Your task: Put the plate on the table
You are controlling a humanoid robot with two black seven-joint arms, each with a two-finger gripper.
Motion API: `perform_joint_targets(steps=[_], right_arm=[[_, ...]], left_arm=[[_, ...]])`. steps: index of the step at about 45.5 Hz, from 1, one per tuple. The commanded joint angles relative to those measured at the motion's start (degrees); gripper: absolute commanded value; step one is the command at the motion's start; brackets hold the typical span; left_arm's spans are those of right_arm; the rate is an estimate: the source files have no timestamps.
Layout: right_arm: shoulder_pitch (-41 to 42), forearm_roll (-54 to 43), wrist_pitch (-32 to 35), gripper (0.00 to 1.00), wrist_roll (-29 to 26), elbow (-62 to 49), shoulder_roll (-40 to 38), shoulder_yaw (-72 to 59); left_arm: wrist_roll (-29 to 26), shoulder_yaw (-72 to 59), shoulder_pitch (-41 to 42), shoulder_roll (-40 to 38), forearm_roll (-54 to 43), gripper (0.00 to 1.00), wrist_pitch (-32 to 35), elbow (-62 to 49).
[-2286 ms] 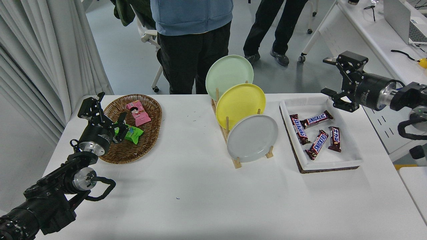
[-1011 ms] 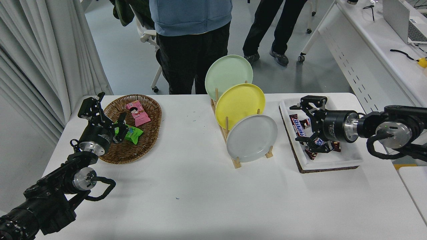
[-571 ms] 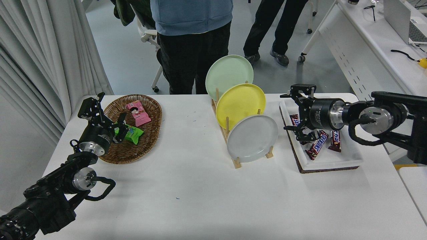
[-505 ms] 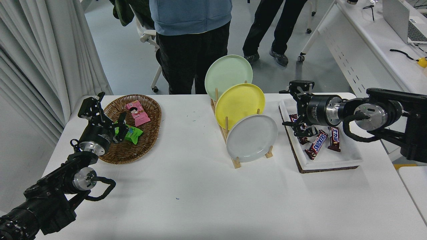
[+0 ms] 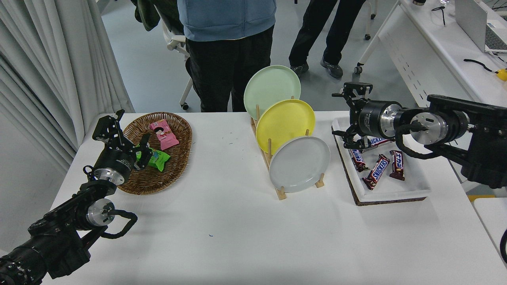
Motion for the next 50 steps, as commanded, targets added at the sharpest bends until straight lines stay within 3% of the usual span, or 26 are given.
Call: perform_joint_targets(steps=[1,10,45,50], right_arm=[[-1.88,1.1,-2.93,1.0,-0.17,-0.55,1.7,1.77],[-2.49,6.37,-2.76,1.0,-2.1,0.6,3.63,2.38],[-3.37,3.13,-2.93,0.99,-3.15,-3.09,10.05,4.14],[-3.46,1.89,-3.02,0.94,-3.24,-5.29,10.93,3.7]], left_arm=[[0.0,0.0,0.0,0.0,0.0,1.0,0.0,0.0],[0.0,0.0,-0.08,0.0,0.0,1.0,0.0,0.0],[0.0,0.0,0.0,0.0,0.0,1.0,0.0,0.0],[0.0,0.0,0.0,0.0,0.0,1.0,0.0,0.0]])
